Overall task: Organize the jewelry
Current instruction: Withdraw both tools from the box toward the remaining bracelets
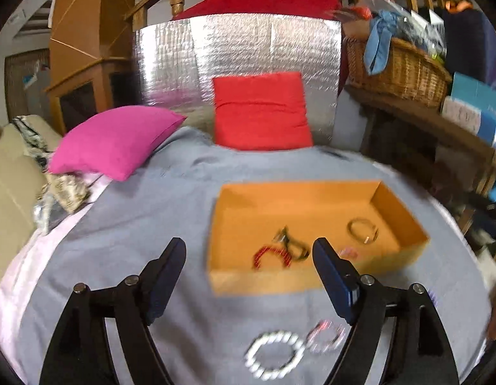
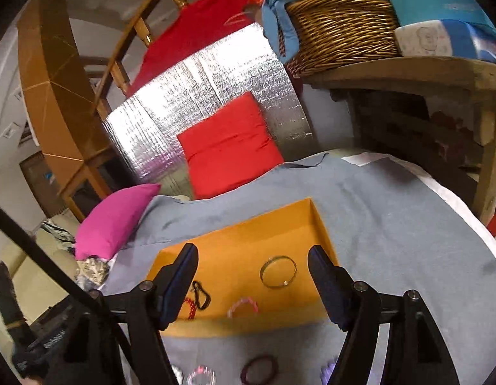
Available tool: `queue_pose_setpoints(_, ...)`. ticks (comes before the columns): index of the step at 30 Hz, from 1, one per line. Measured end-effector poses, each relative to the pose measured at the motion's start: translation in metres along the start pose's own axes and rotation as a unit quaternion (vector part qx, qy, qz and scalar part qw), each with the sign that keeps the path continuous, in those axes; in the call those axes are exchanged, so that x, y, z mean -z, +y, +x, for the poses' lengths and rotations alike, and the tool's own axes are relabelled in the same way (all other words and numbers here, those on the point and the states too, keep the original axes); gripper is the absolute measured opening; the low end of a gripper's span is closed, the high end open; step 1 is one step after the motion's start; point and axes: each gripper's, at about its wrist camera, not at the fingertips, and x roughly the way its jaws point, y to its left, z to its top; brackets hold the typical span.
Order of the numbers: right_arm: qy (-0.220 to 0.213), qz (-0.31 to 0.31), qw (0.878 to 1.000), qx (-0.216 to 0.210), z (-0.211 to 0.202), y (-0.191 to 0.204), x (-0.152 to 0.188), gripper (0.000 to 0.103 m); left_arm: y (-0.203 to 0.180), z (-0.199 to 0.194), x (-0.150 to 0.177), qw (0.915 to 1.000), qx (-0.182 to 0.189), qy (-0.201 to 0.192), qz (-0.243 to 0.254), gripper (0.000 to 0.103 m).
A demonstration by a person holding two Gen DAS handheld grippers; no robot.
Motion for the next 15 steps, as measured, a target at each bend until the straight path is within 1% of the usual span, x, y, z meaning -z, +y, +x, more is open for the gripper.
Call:
queue_pose_setpoints(2,0.005,0.013,1.0,0.0,-0.021,-0.016,0.013,0.074,0.008,-0.006,0.023,0.9998,-0.007,0.015,-0.014,0.082)
queue_pose_setpoints(4,0.02,0.024,0.999,0.012,-0.033,-0.03,0.025,0.073,0.012,-0.006,0.048,0.999,-0.01,0.037,-0.021,0.082)
queue_pose_setpoints(5,0.029,0.035,0.999,0.018,-0.038,-0.038,0.029,0.073,0.013,-0.004,0.061,0.9984,-0.01,0.053,-0.017,0.082)
queue_pose_setpoints(7,0.049,0.061,0.997,0.021,-0.04,-0.052,0.035,0.073,0.012,0.005,0.078,0.9959,-0.015,0.089,-0.007,0.082)
queue_pose_setpoints(8,0.059,0.068,0.996,0.024,-0.038,-0.057,0.038,0.073,0.011,0.009,0.082,0.9948,-0.017,0.1,-0.005,0.082)
queue_pose_setpoints(10,0.07,0.069,0.994,0.038,-0.033,-0.063,0.041,0.073,0.013,0.014,0.085,0.9939,-0.016,0.109,-0.006,0.082)
queue_pose_setpoints(12,0.088,0.071,0.993,0.042,-0.023,-0.065,0.044,0.07,0.012,0.018,0.081,0.9939,-0.018,0.108,-0.003,0.082)
queue_pose_setpoints(15,0.128,0.082,0.987,0.045,-0.001,-0.064,0.052,0.068,0.016,0.024,0.077,0.9938,-0.029,0.107,-0.003,0.082)
